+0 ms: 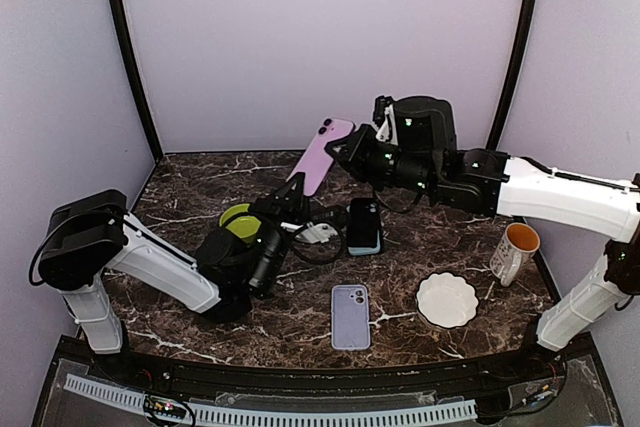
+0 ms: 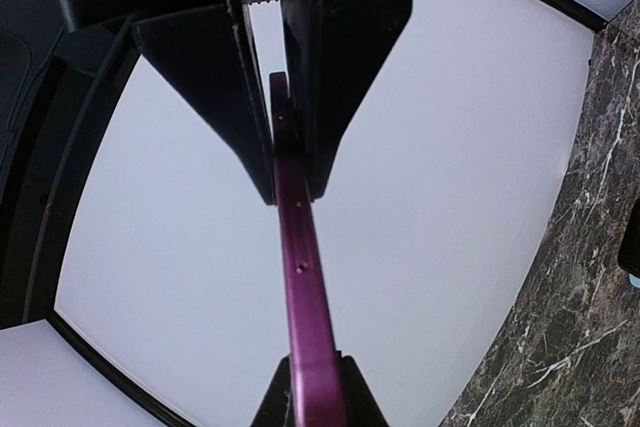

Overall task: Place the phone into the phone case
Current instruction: Pass from the right arm to the left, then pass from the left arm to the right

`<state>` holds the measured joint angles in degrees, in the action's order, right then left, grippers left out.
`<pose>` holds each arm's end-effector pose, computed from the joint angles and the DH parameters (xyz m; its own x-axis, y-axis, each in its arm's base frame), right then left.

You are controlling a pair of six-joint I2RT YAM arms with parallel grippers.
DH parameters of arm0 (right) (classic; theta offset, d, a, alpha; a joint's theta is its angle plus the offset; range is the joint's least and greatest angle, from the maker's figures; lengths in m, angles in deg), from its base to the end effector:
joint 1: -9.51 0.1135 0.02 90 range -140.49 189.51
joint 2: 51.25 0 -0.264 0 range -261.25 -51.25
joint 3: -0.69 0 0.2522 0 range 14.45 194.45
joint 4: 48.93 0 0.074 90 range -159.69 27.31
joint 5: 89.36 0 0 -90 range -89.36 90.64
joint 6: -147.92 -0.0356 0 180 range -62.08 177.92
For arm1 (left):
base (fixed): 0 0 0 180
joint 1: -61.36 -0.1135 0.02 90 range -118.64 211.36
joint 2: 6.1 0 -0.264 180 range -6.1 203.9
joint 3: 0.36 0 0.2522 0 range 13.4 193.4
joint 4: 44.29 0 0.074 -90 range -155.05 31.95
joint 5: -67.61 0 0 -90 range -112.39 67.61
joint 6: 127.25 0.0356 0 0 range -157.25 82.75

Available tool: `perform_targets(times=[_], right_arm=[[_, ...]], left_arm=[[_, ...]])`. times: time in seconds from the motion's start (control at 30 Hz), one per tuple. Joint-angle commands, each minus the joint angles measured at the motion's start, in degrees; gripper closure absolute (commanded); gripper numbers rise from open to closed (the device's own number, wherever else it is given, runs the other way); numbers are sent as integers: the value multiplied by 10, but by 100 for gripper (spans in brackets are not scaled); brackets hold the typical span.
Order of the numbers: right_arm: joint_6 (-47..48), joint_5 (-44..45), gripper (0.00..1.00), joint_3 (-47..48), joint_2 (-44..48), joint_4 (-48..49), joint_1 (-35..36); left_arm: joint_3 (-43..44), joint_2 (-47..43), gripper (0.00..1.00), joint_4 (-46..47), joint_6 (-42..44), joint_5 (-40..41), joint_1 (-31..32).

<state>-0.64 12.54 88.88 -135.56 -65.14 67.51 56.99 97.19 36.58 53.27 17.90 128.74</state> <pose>0.1926 0.2944 0.3700 -0.6759 0.4937 -0.5471 -0.2806 0.5141 0.8105 0.1516 -0.3041 0.2471 0.4982 0.7875 -0.3628 -0.2248 0.5214 0.8232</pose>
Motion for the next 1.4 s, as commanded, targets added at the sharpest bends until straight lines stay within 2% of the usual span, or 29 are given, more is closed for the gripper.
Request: perform_targets(times=[0.0,0.13,0.27,0.4,0.53,0.57,0.6,0.63,0.7,0.8,0.9,1.03,1.13,1.37], right_arm=[[73,-15,78,-2,10,40,13],[84,-22,58,-9,20,59,12],[98,-28,52,-6,23,73,12],[114,-32,39,-6,34,75,12],[134,-25,32,-4,46,69,12],[139,-27,30,-2,49,73,12],[142,-32,28,0,50,78,12],[145,-38,26,1,49,86,12],[146,-54,23,4,46,106,12],[144,-79,15,19,31,126,12],[143,-113,2,36,15,157,16],[159,-156,1,51,-5,209,31],[155,-158,2,64,-20,217,40],[119,-96,1,98,-52,140,40]], left_arm=[[23,-1,100,54,37,10,5],[39,-17,100,47,8,32,14],[55,-41,100,23,-42,49,22],[58,-84,100,-47,-143,65,23],[64,-161,100,-219,-345,74,22],[64,-191,100,-249,-435,60,21],[64,-206,100,-311,-479,48,20],[64,-232,100,-338,-557,23,18],[60,-255,100,-374,-627,-6,16],[40,-267,100,-342,-650,-31,15],[20,-275,100,-301,-648,-50,12],[4,-294,100,-297,-682,-68,1],[0,-297,100,-295,-681,-74,-1],[-18,-297,100,-256,-664,-69,-1]])
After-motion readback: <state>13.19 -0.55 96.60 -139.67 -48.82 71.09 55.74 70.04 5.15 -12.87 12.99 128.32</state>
